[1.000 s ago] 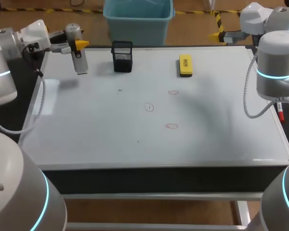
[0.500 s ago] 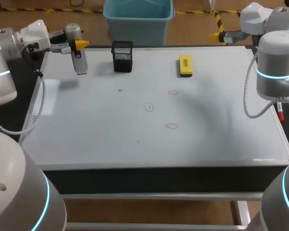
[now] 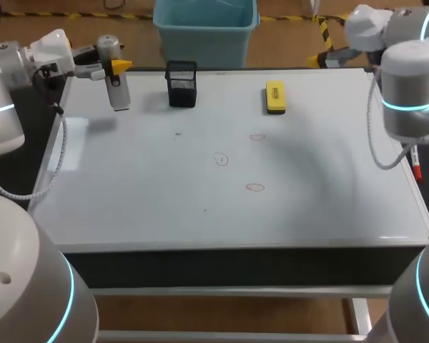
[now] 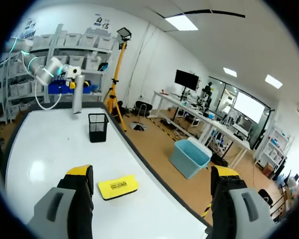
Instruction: Pick up the inspection probe, press it on each red-marked spot on the whiteboard one by one, put down the probe, pick up the eraser, and wipe off all the red marks.
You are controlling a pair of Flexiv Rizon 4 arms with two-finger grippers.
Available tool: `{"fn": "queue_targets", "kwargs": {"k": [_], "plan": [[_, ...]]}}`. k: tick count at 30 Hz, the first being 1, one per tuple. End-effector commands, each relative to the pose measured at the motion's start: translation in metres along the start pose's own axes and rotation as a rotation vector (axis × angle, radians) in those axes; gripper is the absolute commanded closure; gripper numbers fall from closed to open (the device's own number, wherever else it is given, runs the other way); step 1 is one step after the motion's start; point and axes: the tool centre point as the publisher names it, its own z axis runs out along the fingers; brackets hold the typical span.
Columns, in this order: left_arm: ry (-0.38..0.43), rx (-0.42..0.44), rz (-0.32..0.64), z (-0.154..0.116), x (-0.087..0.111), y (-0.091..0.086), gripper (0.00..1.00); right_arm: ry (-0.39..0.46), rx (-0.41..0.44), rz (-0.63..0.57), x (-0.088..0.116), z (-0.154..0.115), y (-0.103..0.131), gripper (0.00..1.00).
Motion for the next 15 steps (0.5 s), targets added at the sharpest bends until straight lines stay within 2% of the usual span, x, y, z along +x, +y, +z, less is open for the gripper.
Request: {"fn": "queue_targets", "kwargs": {"k": [1, 5, 12, 13, 15], "plan": [[-0.002, 0.004, 0.002, 0.001, 0.0, 0.0, 1.0, 0.308, 0.18, -0.223, -0.009, 0.025, 0.003, 0.0], [-0.002, 0.004, 0.002, 0.001, 0.0, 0.0, 1.0, 0.463, 0.325, -0.462, 0.005, 0.039, 0.003, 0.0], [-0.002, 0.004, 0.002, 0.001, 0.0, 0.0, 1.0, 0.677, 0.463, -0.801, 0.031, 0.056, -0.002, 0.0], [-0.002, 0.004, 0.002, 0.001, 0.0, 0.0, 1.0, 0.719, 0.511, -0.867, 0.038, 0.059, -0.006, 0.0], [-0.002, 0.004, 0.002, 0.001, 0.0, 0.0, 1.0, 0.752, 0.602, -0.97, 0.043, 0.063, -0.014, 0.0]]}}
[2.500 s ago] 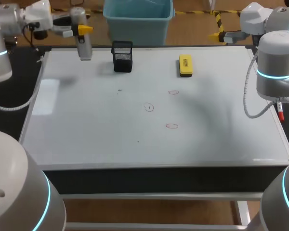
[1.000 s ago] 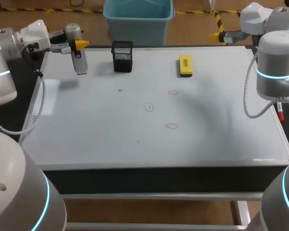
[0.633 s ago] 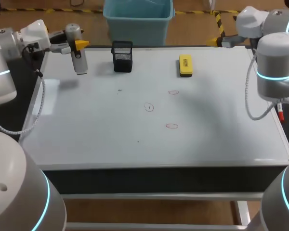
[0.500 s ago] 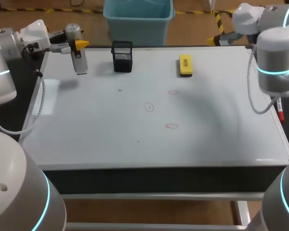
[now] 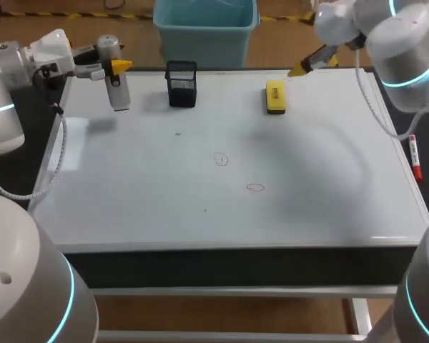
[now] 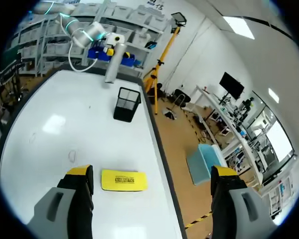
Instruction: Pick up the inspection probe, press it on each red-marked spot on the whiteboard one by one, put down the probe, pick up the eraser, and wipe off all the red marks.
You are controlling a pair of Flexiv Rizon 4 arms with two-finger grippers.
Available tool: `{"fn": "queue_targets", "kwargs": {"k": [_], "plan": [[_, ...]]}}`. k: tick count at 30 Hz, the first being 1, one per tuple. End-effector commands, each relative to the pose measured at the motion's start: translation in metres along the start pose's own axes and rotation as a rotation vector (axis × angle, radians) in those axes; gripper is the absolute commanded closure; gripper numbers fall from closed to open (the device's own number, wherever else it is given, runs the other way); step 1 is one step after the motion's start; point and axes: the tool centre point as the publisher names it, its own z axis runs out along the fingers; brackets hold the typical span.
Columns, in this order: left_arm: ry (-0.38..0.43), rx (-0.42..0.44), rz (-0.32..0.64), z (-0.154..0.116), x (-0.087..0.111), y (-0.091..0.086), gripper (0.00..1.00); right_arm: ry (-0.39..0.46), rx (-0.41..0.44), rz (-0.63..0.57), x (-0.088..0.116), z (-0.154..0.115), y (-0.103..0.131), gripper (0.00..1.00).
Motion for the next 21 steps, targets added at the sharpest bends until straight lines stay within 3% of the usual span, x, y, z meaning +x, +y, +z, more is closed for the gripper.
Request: {"fn": "queue_targets", "kwargs": {"k": [1, 2, 5, 21], "plan": [[-0.002, 0.004, 0.002, 0.0007, 0.0, 0.0001, 1.0, 0.52, 0.454, -0.6, 0.005, 0.0137, -0.0054, 0.0], [-0.002, 0.004, 0.002, 0.0007, 0.0, 0.0001, 1.0, 0.52, 0.465, -0.606, 0.0064, 0.0154, -0.0063, 0.0], [-0.002, 0.004, 0.002, 0.0007, 0.0, 0.0001, 1.0, 0.401, 0.494, -0.526, 0.003, 0.0173, -0.006, 0.0], [-0.002, 0.004, 0.002, 0.0007, 0.0, 0.0001, 1.0, 0.401, 0.494, -0.526, 0.003, 0.0173, -0.006, 0.0]]}}
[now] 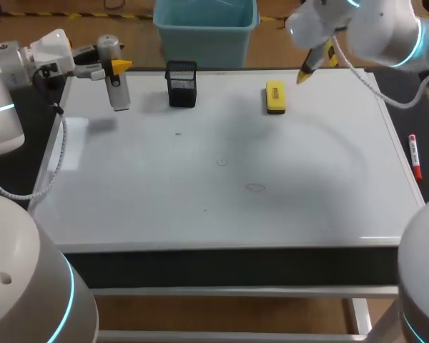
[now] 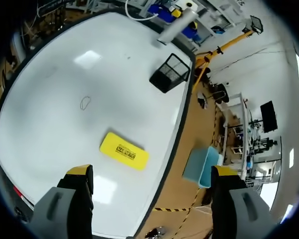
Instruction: Pick up the inspection probe, press it on each red-marked spot on the whiteboard one by one, put down the probe, pick up the eraser, and wipe off all the red marks.
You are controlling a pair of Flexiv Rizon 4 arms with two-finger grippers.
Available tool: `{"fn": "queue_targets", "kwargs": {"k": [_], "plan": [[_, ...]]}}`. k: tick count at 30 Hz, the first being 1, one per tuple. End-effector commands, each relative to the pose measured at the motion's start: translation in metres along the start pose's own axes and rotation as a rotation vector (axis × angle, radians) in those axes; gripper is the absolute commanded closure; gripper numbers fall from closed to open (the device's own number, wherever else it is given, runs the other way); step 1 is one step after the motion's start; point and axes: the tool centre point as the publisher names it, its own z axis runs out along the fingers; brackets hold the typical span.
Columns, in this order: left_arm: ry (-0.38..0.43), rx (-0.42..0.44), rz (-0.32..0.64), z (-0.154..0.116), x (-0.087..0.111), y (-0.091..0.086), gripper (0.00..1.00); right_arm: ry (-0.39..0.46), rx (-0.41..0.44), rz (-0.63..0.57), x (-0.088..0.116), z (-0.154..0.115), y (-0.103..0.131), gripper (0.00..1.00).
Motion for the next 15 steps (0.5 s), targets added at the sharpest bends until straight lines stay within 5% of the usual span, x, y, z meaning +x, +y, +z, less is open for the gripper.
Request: {"fn": "queue_targets", "kwargs": {"k": [1, 15], "plan": [[-0.002, 0.004, 0.002, 0.001, 0.0, 0.0, 1.0, 0.23, 0.119, -0.023, -0.004, -0.003, 0.004, 0.0], [-0.002, 0.004, 0.002, 0.001, 0.0, 0.0, 1.0, 0.261, 0.007, -0.402, -0.012, 0.014, -0.022, 0.0]]}}
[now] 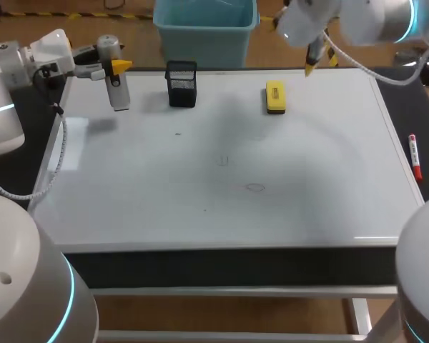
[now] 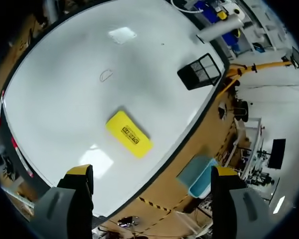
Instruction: Pick up the inspection probe, press it on each red-marked spot on the whiteboard one by one, put down the probe, pick up the eraser, and wipe off all the red marks.
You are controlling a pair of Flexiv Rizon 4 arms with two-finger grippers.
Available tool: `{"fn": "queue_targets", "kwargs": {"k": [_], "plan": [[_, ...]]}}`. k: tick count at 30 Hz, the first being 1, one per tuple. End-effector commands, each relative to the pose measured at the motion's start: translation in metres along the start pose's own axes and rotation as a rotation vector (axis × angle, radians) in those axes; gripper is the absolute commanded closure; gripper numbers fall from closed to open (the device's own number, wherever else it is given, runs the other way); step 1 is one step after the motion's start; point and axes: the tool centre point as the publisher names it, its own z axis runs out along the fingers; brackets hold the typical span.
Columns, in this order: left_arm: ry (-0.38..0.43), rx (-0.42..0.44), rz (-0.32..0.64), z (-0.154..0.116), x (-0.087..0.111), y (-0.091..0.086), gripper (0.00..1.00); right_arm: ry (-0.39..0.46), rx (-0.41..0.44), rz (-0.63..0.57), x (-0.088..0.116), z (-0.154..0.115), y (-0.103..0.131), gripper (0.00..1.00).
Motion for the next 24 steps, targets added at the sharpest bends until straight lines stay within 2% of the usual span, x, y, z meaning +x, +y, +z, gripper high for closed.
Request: {"fn": "queue_targets", "kwargs": {"k": [1, 5, 7, 13, 21, 24], "plan": [[-0.002, 0.004, 0.002, 0.001, 0.0, 0.0, 1.0, 0.104, -0.106, -0.101, -0.001, 0.012, -0.013, 0.0], [-0.002, 0.004, 0.002, 0.001, 0.0, 0.0, 1.0, 0.115, -0.125, -0.224, 0.003, 0.021, -0.013, 0.0], [-0.002, 0.004, 0.002, 0.001, 0.0, 0.0, 1.0, 0.143, -0.111, -0.316, 0.004, 0.025, -0.011, 0.0], [-0.002, 0.004, 0.002, 0.001, 0.0, 0.0, 1.0, 0.235, -0.045, -0.485, 0.01, 0.041, -0.006, 0.0], [-0.002, 0.004, 0.002, 0.001, 0.0, 0.0, 1.0, 0.301, -0.02, -0.613, 0.022, 0.065, 0.004, 0.0], [-0.002, 0.004, 0.002, 0.001, 0.0, 0.0, 1.0, 0.278, -0.036, -0.652, 0.027, 0.073, 0.008, 0.0]]}}
